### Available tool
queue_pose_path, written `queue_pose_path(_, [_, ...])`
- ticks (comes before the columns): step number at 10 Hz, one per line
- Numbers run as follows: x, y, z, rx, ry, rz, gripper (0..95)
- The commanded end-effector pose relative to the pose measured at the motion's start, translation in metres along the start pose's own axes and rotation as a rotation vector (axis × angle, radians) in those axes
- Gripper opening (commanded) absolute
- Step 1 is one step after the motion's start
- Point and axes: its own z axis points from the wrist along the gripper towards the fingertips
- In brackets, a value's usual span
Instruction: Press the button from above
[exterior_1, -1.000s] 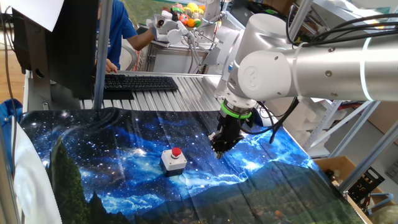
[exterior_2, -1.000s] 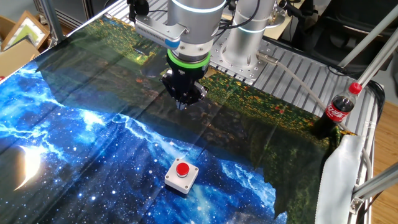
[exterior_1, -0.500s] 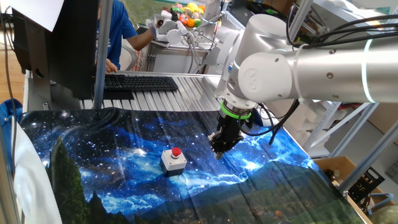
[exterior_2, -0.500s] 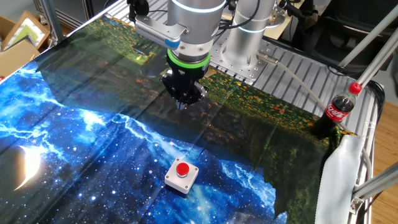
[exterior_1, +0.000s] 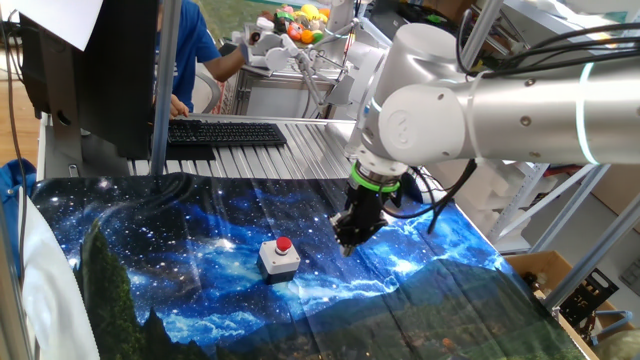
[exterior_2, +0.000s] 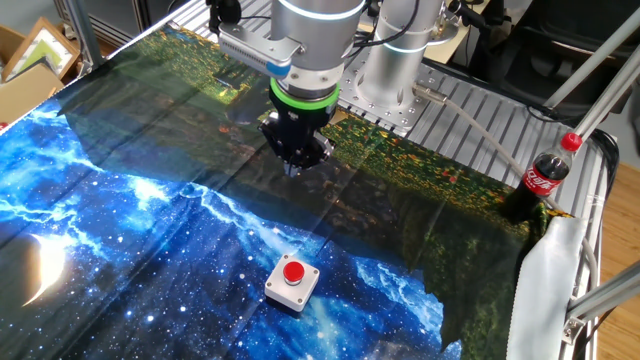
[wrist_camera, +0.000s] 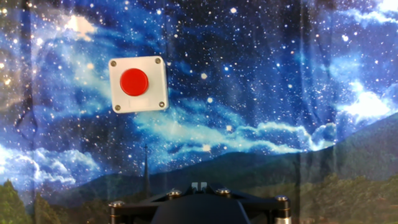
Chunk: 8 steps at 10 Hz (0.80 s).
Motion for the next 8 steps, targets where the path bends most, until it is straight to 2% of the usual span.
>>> queue_pose_path(1, [-0.009,0.006,-0.001,0.001,0.005,0.012,0.0])
queue_pose_path(4, [-0.024,0.015,0.001,0.001,0.007,0.022,0.0])
queue_pose_path(8, [-0.046,0.034,0.006,0.005,0.009,0.054,0.0])
